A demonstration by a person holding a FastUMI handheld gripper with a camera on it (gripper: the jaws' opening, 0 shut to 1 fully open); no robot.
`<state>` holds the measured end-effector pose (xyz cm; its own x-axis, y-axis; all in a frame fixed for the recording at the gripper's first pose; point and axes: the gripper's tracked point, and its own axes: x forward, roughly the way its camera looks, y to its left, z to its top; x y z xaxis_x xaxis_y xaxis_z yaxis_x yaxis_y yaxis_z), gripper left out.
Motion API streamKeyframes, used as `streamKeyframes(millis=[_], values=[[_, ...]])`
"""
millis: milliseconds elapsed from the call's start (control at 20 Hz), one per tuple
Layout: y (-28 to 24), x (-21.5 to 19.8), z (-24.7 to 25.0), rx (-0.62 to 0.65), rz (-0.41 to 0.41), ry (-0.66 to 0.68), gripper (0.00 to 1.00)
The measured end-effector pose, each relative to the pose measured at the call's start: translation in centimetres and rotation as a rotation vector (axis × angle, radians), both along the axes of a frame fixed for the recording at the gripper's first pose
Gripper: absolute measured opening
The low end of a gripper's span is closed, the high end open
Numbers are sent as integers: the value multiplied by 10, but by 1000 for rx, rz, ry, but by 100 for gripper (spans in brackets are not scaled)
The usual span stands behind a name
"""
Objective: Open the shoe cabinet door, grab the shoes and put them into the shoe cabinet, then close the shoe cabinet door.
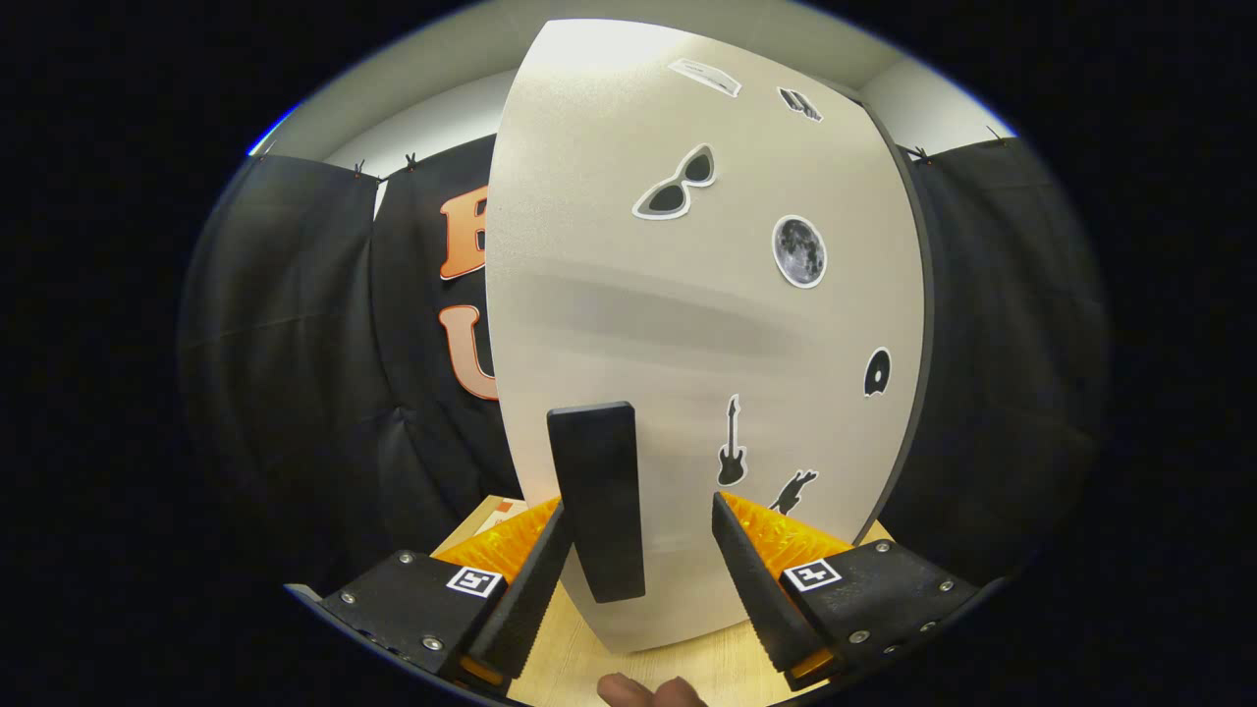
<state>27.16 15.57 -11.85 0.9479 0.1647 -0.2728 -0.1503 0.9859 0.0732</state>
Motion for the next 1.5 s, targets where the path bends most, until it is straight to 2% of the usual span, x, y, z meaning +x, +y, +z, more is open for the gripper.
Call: streamKeyframes(millis=[600,850,1050,1200,1350,1500], values=[[13,20,-6,20,21,11,89],[3,34,-5,-93,-2,-22,91],[-1,40,-2,-119,-12,-40,94],[-1,40,-2,-129,8,-38,95],[16,28,-5,-49,65,-10,95],[12,19,-3,-67,64,-17,95]])
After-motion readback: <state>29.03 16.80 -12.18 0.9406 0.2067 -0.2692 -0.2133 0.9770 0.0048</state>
